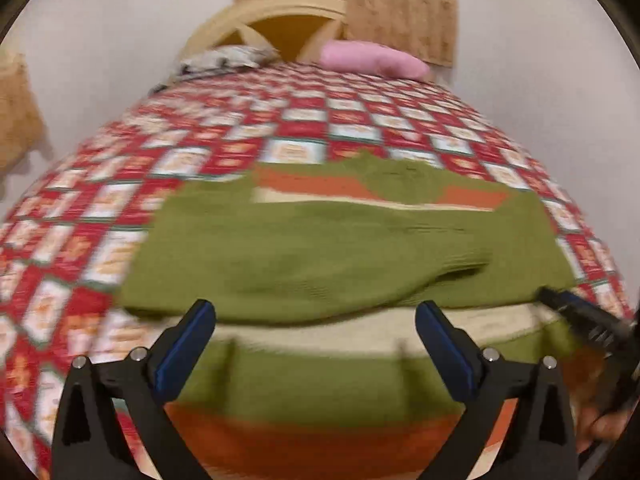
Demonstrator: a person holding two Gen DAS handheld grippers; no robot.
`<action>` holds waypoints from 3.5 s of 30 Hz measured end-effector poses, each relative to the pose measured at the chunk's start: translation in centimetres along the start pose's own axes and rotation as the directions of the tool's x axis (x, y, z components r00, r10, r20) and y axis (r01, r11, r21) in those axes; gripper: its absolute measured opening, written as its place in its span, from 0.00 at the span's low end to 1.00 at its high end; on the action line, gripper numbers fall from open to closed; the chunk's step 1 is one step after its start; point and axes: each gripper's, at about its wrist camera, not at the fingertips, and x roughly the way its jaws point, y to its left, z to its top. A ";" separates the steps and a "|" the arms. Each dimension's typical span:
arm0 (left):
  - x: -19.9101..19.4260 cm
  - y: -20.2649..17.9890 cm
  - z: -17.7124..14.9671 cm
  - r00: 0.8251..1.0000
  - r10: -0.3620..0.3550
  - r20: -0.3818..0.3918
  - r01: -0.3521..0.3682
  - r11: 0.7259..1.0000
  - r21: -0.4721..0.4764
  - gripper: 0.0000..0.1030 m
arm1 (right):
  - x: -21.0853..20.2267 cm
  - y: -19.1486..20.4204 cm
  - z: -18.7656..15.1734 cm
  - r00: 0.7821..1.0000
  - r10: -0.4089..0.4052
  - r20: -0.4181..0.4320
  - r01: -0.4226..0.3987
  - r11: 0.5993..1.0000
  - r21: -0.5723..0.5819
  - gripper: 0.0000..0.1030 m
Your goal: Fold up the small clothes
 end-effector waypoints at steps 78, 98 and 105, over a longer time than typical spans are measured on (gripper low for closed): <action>14.6 8.6 6.8 0.967 0.158 -0.200 -0.206 0.947 -0.245 1.00 | 2.3 2.1 2.3 1.000 -0.025 0.004 0.026 0.995 -0.098 0.16; -9.5 11.6 -9.6 0.994 -0.101 -0.051 0.107 0.984 0.146 1.00 | -30.0 -6.5 -6.9 0.964 -0.014 0.266 0.054 0.988 -0.146 0.56; -12.4 10.9 -14.5 0.955 -0.275 -0.109 0.282 0.958 0.054 1.00 | -32.6 -6.2 -13.9 0.989 0.096 0.115 -0.069 0.973 -0.220 0.56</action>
